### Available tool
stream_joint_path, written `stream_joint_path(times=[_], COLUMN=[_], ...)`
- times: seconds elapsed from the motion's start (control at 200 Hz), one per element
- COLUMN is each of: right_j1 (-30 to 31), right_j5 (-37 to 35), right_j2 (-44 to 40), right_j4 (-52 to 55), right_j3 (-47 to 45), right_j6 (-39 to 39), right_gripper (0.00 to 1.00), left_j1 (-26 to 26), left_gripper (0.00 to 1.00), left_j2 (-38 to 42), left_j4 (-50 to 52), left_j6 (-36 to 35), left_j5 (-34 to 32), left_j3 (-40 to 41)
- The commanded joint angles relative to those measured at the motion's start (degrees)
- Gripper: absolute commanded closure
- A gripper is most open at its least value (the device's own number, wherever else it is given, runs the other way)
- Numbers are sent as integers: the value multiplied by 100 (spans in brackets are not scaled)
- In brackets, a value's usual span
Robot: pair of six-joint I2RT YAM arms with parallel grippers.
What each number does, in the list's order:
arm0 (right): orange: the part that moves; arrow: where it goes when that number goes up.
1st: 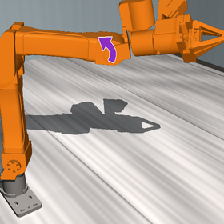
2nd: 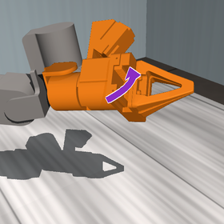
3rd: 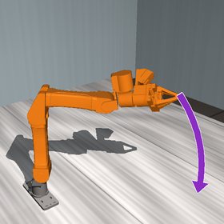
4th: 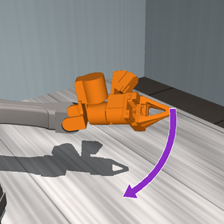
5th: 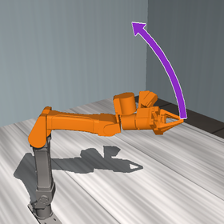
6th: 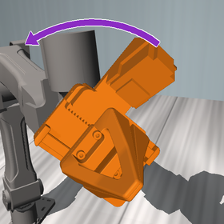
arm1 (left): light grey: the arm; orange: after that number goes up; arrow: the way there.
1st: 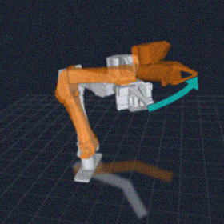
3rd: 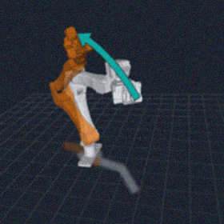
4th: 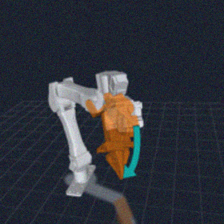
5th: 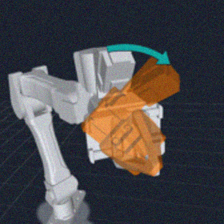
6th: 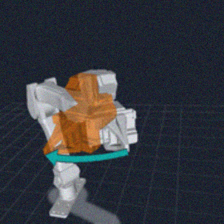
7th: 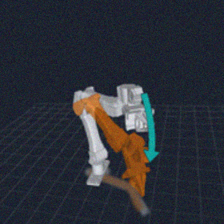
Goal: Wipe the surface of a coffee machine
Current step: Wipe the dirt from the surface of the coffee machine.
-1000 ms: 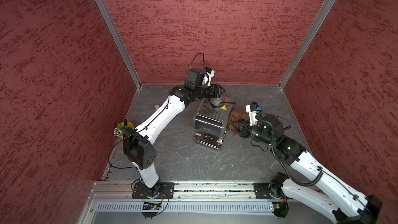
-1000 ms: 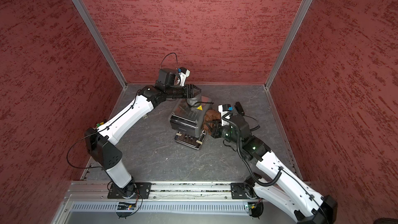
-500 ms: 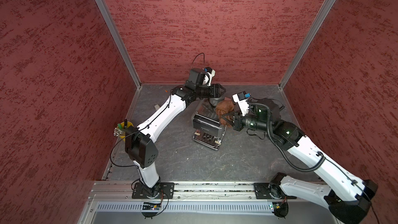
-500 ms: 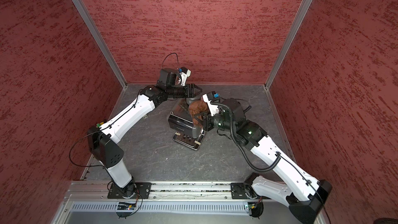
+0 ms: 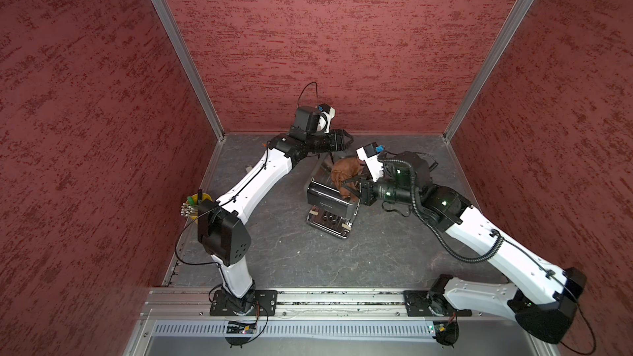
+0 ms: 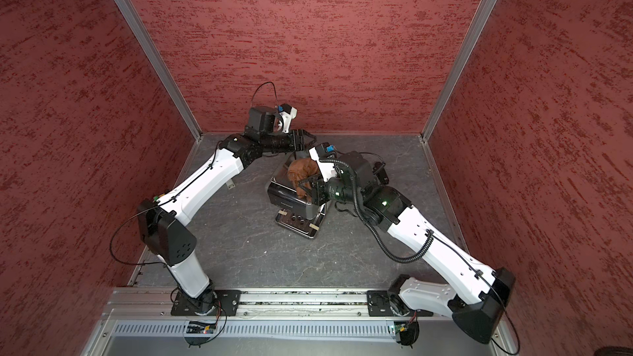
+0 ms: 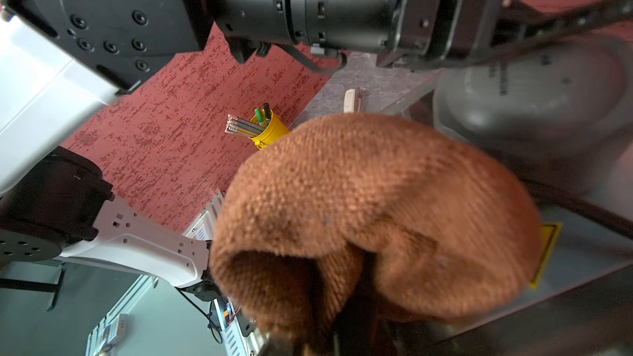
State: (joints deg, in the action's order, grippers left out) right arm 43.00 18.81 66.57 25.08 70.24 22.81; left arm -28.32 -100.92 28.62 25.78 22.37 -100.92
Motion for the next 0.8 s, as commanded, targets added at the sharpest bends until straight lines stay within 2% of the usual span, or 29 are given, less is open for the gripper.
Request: stream_joint_path(times=[0.0, 0.17, 0.391, 0.561, 0.797], right_j1=[40, 121, 121, 136, 147], right_j5=[99, 222, 10, 382, 293], right_j2=[-296, -522, -616, -330, -363], right_j4=[-480, -628, -440, -225, -366], right_j3=[-170, -240, 79, 358, 201], right_j6=[257, 339, 133, 31, 97], right_gripper=[100, 100, 100, 100, 100], left_j1=[230, 612, 1062, 1083, 928], left_gripper=[30, 26, 28, 34, 38], left_j2=[188, 721, 2161, 2920, 3553], left_j4=[-61, -49, 5, 604, 698], left_j6=[94, 57, -7, -53, 319], left_j5=[-43, -309, -738, -818, -625], left_j3=[-88, 26, 1597, 2472, 3604])
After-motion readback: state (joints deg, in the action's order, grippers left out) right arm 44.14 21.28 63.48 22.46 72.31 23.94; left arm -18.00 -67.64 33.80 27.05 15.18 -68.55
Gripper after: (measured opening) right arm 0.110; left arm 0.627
